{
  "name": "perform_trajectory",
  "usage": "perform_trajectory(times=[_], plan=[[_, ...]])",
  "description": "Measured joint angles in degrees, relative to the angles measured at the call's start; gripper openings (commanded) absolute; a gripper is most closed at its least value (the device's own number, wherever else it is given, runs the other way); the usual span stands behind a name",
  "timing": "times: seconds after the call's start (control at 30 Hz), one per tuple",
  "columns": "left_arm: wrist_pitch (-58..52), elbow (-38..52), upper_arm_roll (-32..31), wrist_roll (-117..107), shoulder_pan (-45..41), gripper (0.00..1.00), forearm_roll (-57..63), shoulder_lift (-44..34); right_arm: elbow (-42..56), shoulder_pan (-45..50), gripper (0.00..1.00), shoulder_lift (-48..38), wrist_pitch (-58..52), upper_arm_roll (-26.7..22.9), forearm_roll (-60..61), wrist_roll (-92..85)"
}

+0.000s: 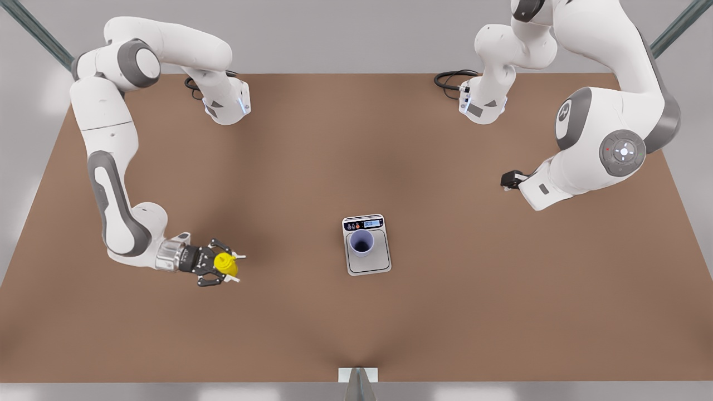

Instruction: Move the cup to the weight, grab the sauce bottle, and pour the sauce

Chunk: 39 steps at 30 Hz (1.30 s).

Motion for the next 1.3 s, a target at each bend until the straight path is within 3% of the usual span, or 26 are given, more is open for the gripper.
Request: perform_trajectory(times=[0.2,0.43,0.67,0.9,1.3], plan=[[0.0,0.0,0.0,0.1,0.0,1.0,-0.1,0.0,8.1,16.9,0.21,-1.3,14.9,-3.6,-0.9,10.2],[0.0,0.0,0.0,0.4,0.0,1.0,0.0,0.0,12.1,24.3,0.21,-1.4,22.9,-3.7,-7.1,11.2],[0.0,0.0,0.0,0.4,0.0,1.0,-0.1,0.1,13.0,26.4,0.21,-1.7,28.4,-1.5,-26.4,11.6],[0.0,0.0,0.0,0.4,0.0,1.0,-0.2,0.1,19.5,34.1,0.21,1.1,39.3,-1.5,-35.4,11.2],[0.2,0.0,0.0,0.6,0.0,1.0,-0.2,0.3,18.1,34.3,0.21,1.5,42.2,1.5,-67.2,10.9]])
